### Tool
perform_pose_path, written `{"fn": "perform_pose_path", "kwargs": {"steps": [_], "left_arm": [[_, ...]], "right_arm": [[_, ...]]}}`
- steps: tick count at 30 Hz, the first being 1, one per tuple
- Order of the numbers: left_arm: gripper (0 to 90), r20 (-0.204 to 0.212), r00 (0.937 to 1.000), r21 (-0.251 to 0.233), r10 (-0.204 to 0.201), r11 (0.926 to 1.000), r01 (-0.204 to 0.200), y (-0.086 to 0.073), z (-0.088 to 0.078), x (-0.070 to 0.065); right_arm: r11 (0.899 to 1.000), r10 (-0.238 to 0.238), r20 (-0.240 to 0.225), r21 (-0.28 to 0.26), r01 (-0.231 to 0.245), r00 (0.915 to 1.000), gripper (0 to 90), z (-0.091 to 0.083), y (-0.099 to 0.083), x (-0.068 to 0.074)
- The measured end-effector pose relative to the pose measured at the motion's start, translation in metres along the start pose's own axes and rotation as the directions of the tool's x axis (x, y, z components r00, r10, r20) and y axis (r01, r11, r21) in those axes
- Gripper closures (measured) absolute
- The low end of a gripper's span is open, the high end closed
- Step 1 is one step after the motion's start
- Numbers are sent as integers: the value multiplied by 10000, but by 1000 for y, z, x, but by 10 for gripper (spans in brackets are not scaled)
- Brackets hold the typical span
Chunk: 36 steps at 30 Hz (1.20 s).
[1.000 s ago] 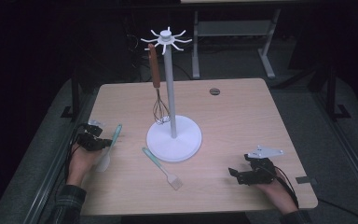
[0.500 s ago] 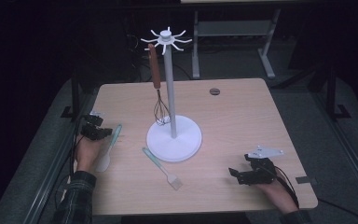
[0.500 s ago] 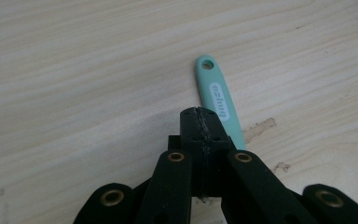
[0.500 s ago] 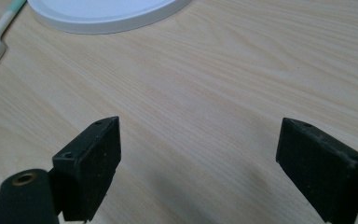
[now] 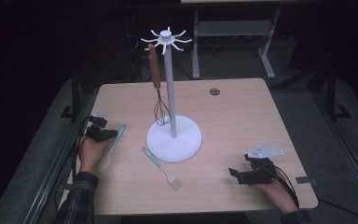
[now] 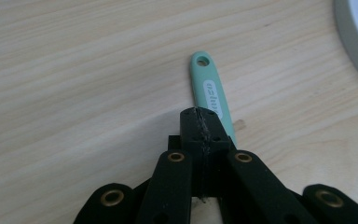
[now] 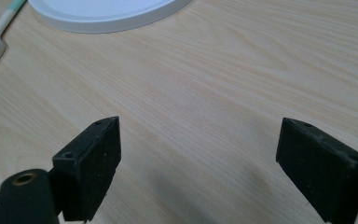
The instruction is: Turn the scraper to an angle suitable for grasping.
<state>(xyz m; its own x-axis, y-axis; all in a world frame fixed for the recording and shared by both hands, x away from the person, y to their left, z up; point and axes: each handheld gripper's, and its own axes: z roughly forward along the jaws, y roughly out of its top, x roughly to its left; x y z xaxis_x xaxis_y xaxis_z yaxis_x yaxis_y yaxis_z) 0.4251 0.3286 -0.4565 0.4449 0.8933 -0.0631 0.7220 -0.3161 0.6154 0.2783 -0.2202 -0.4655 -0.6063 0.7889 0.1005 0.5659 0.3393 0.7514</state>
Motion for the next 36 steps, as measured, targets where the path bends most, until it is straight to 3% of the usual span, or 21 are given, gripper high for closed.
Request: {"fn": "perform_pose_path", "kwargs": {"steps": [5,7,9,11,12,17,22,26,27,28,30,33,36], "left_arm": [[899,561,9984,-17,107,9999,-107,1,2,-8],[899,513,9982,-37,312,9995,-311,2,3,-12],[899,856,9955,-43,402,9992,-400,1,4,-15],[899,856,9946,-7,581,9983,-583,1,4,-17],[899,1101,9928,-57,479,9989,-476,1,4,-19],[900,1255,9888,-46,804,9968,-804,1,4,-26],[900,1693,9791,40,1126,9934,-1149,1,3,-33],[900,2025,9662,187,1598,9858,-1669,0,0,-40],[899,2159,9656,148,1446,9884,-1514,-1,0,-42],[900,2277,9605,191,1598,9855,-1685,-1,0,-43],[899,2109,9595,234,1870,9803,-1962,0,-2,-44],[899,2047,9612,-42,1847,9822,-1878,-3,-11,-45],[897,2161,9581,-84,1880,9816,-1907,-11,-23,-46]], "right_arm": [[10000,-5,-18,14,5,10000,140,0,0,0],[10000,-23,-30,17,23,10000,140,0,0,0],[10000,-25,-40,12,25,10000,140,0,0,0],[10000,-10,-45,36,10,10000,140,1,0,0],[10000,-18,-47,31,19,10000,140,1,0,0],[10000,-12,-62,30,12,10000,140,0,0,0],[10000,-24,-80,33,24,10000,140,0,0,0],[10000,-13,-87,30,13,10000,140,0,0,0],[10000,-11,-84,15,11,10000,140,0,0,0],[10000,-9,-90,3,9,10000,140,0,0,0],[10000,-4,-81,-3,4,10000,140,0,0,0],[10000,-8,-93,-14,8,10000,140,0,0,0],[10000,6,-73,-19,-6,10000,140,0,0,-1]]}}
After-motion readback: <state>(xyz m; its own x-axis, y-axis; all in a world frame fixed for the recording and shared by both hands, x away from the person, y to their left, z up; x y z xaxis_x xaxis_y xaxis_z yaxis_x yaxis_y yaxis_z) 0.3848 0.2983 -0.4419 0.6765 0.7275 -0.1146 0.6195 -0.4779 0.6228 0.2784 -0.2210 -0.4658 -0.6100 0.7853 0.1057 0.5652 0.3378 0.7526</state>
